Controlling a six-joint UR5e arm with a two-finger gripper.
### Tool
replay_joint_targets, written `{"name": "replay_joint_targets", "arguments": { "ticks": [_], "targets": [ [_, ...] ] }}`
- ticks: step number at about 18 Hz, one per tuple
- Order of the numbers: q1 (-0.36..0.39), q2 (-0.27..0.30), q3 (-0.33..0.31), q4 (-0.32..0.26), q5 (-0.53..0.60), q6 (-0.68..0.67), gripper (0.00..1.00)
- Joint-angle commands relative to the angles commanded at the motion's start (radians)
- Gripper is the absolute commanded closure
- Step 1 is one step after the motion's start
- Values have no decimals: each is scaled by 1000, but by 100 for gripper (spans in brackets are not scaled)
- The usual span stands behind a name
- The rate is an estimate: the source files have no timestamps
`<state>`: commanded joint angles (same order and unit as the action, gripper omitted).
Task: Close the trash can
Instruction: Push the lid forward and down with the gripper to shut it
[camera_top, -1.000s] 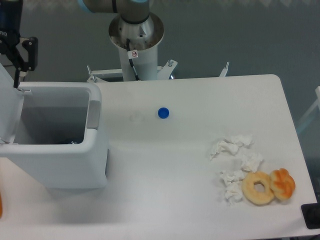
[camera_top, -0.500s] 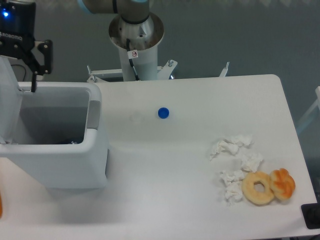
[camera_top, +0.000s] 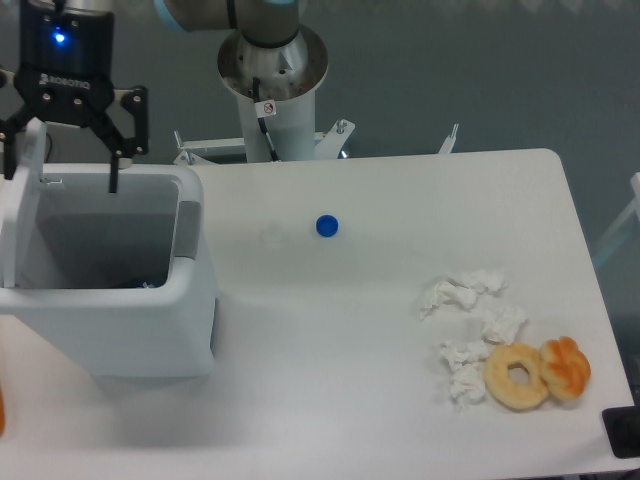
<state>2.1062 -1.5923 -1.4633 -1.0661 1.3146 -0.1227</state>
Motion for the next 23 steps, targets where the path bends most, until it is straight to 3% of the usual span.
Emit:
{"name": "replay_joint_targets", "arguments": {
  "ticks": [6,14,23],
  "targets": [
    [14,3,-51,0,18,35,0],
    [60,0,-57,-2,22,44,0],
    [71,9,-114,2,21,83,0]
  ]
}}
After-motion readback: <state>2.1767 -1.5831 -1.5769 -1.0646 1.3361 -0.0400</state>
